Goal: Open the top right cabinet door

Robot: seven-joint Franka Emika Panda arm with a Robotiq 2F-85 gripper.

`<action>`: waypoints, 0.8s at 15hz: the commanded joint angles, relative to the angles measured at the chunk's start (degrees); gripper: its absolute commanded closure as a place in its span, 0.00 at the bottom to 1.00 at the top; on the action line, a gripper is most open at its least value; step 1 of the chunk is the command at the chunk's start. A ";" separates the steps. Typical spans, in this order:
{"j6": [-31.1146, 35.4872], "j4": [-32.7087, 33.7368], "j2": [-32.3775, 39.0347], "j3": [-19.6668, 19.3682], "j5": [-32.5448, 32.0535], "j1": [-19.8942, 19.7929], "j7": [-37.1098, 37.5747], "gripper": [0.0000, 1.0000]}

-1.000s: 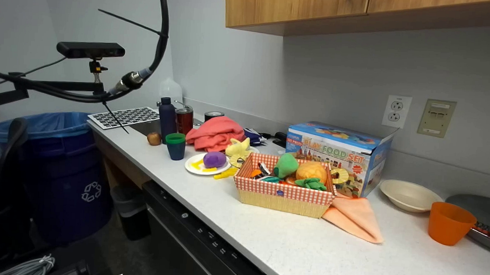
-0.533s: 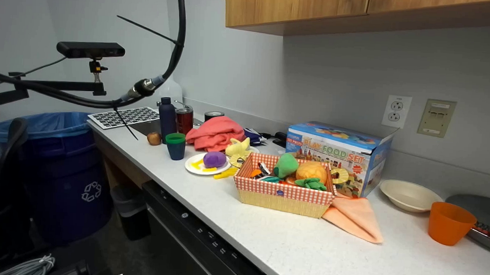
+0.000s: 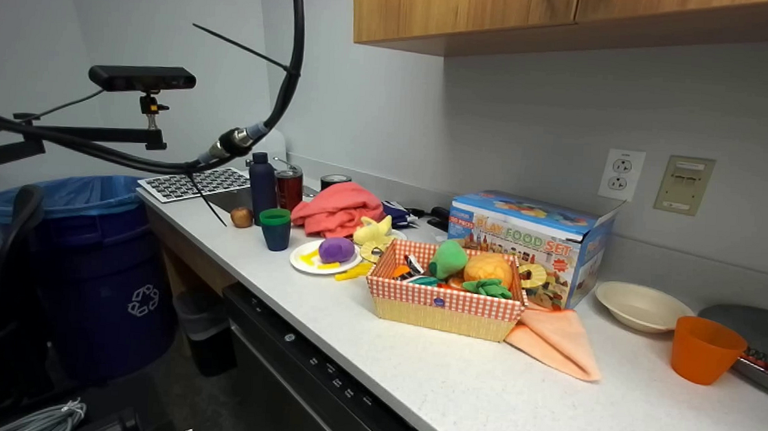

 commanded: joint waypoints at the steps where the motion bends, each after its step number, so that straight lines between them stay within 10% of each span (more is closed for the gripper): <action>1: -3.36 3.10 1.83 0.31 -3.51 -0.20 0.76 0.00; 12: -5.02 -10.57 -8.78 -6.27 -3.80 2.32 -0.76 0.00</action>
